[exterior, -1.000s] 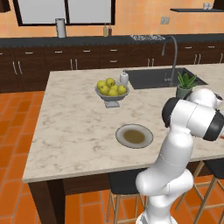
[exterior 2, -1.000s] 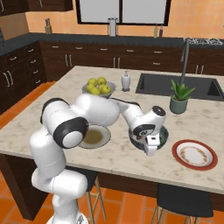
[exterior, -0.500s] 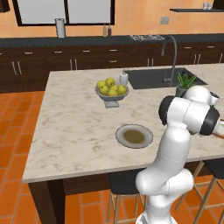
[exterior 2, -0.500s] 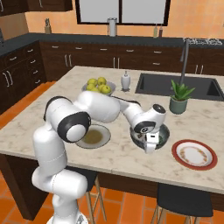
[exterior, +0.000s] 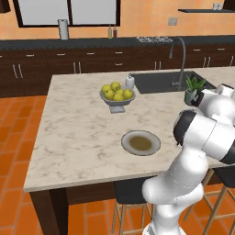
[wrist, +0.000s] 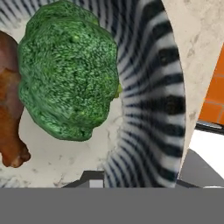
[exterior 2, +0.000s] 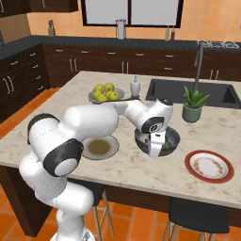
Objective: Pick the chicken drumstick and broccoli from their plates and place them in the bowl. Then put the bowl in the fridge.
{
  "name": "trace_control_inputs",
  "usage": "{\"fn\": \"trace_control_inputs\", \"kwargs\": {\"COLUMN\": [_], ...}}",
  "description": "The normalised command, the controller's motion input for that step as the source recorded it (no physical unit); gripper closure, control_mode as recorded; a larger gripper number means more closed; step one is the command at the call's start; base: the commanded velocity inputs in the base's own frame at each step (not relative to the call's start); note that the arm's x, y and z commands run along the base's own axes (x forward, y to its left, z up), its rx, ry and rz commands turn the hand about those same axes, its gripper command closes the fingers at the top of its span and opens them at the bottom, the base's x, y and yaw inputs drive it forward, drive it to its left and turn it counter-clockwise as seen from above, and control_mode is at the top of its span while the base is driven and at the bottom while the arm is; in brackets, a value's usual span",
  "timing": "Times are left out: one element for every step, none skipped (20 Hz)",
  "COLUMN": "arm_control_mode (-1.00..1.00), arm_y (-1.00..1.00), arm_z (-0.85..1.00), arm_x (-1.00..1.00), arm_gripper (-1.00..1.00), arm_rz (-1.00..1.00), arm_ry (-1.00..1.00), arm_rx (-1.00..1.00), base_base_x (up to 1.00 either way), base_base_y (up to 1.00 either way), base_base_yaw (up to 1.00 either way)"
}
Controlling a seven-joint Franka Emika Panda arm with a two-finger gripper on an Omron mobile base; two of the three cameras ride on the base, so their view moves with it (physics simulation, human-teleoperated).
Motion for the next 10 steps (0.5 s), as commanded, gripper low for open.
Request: {"fn": "trace_control_inputs", "kwargs": {"arm_control_mode": [-1.0, -1.0, -1.0, -1.0, -1.0, -1.0, -1.0, -1.0, -1.0, -1.0], "arm_y": [0.66, 0.84, 0.98, 1.0, 1.0, 0.99, 0.87, 0.8, 0.76, 0.76], "arm_z": [0.67, 0.61, 0.56, 0.51, 0.43, 0.45, 0.47, 0.61, 0.74, 0.81], "arm_x": [-0.76, -0.72, -0.68, -0.6, -0.54, -0.54, -0.54, -0.49, -0.43, -0.36], "arm_gripper": [1.0, 1.0, 1.0, 1.0, 1.0, 1.0, 1.0, 1.0, 1.0, 1.0], "arm_rz": [0.13, 0.15, 0.16, 0.17, 0.17, 0.19, 0.2, 0.18, 0.15, 0.14], "arm_ry": [-0.03, -0.06, -0.11, -0.13, -0.15, -0.19, -0.19, -0.13, -0.08, -0.03], "arm_rx": [-0.09, -0.09, -0.09, -0.1, -0.08, -0.06, -0.04, -0.04, -0.03, -0.04], "base_base_x": [0.0, 0.0, 0.0, 0.0, 0.0, 0.0, 0.0, 0.0, 0.0, 0.0], "base_base_y": [0.0, 0.0, 0.0, 0.0, 0.0, 0.0, 0.0, 0.0, 0.0, 0.0], "base_base_yaw": [0.0, 0.0, 0.0, 0.0, 0.0, 0.0, 0.0, 0.0, 0.0, 0.0]}}
